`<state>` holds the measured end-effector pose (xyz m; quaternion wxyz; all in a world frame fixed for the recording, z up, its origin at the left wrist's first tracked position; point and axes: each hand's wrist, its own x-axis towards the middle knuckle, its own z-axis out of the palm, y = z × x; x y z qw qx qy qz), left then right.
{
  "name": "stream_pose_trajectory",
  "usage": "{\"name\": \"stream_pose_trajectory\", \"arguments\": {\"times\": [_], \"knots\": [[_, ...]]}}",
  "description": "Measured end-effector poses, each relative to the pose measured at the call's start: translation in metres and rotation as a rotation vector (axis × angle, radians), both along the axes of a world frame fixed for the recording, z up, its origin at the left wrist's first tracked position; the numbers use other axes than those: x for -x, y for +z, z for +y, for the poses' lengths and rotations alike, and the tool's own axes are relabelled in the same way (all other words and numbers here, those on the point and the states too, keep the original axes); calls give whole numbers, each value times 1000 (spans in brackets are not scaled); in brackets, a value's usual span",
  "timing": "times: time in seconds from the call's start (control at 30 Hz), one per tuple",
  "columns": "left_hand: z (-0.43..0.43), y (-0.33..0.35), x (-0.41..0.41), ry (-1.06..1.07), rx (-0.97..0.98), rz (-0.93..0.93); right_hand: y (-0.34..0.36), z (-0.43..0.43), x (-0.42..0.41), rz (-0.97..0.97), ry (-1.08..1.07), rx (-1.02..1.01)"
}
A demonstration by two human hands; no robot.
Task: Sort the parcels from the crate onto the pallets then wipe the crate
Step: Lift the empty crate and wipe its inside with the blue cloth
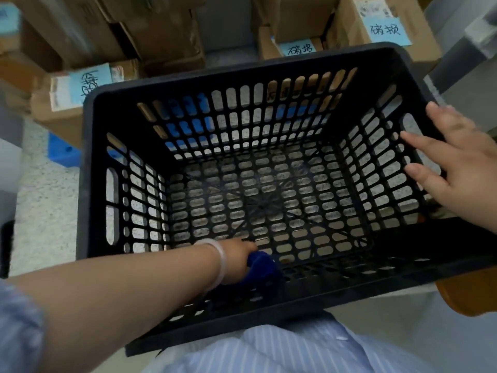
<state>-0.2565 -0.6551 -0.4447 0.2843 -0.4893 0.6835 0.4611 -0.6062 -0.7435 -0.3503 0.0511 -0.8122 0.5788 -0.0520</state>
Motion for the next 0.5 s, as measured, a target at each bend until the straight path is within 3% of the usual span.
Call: {"name": "stream_pose_trajectory", "arguments": {"times": [0.17,0.5], "knots": [[-7,55,-8,-109,-57,-19,-4,0,4,29,-21,17],[17,152,-60,-21,-62,119,-33,-18,25,16,25,94]]}}
